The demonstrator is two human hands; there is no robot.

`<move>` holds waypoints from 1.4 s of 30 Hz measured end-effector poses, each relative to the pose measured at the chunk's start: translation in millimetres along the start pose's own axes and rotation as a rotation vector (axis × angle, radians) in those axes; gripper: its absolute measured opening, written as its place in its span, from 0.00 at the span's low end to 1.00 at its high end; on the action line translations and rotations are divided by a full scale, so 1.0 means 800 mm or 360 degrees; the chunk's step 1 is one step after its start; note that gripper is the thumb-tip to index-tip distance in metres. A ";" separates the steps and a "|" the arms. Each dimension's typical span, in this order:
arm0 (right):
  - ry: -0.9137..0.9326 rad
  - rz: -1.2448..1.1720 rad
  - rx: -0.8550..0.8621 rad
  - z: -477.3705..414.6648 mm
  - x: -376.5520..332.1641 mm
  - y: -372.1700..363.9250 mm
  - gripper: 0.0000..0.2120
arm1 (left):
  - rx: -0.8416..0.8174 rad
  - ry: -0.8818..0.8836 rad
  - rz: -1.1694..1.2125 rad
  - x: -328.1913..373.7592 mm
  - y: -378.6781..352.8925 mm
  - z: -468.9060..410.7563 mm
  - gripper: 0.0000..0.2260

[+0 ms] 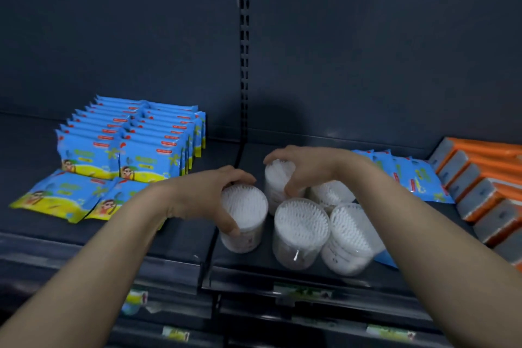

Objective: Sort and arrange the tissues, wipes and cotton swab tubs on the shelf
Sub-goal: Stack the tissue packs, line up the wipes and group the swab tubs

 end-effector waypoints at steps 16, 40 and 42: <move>-0.0860 -0.0303 0.1213 0.158 0.186 0.086 0.12 | 0.0299 -0.0503 0.0370 0.132 0.043 -0.138 0.07; -0.0919 -0.0623 0.0411 0.082 0.344 0.036 0.41 | -0.0207 0.0570 0.0270 0.145 -0.077 -0.316 0.30; -0.0932 -0.0669 0.0422 0.084 0.344 0.040 0.37 | -0.0214 0.0638 0.0344 0.139 -0.080 -0.315 0.23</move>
Point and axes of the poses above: each hand's wrist, its own z-axis away from the middle knuckle, its own y-axis out of the back of the hand, x = y × z, the point moved 9 cm from there along -z, towards the middle knuckle, and after that the axes turned 1 degree about -x, right-handed, at the moved point
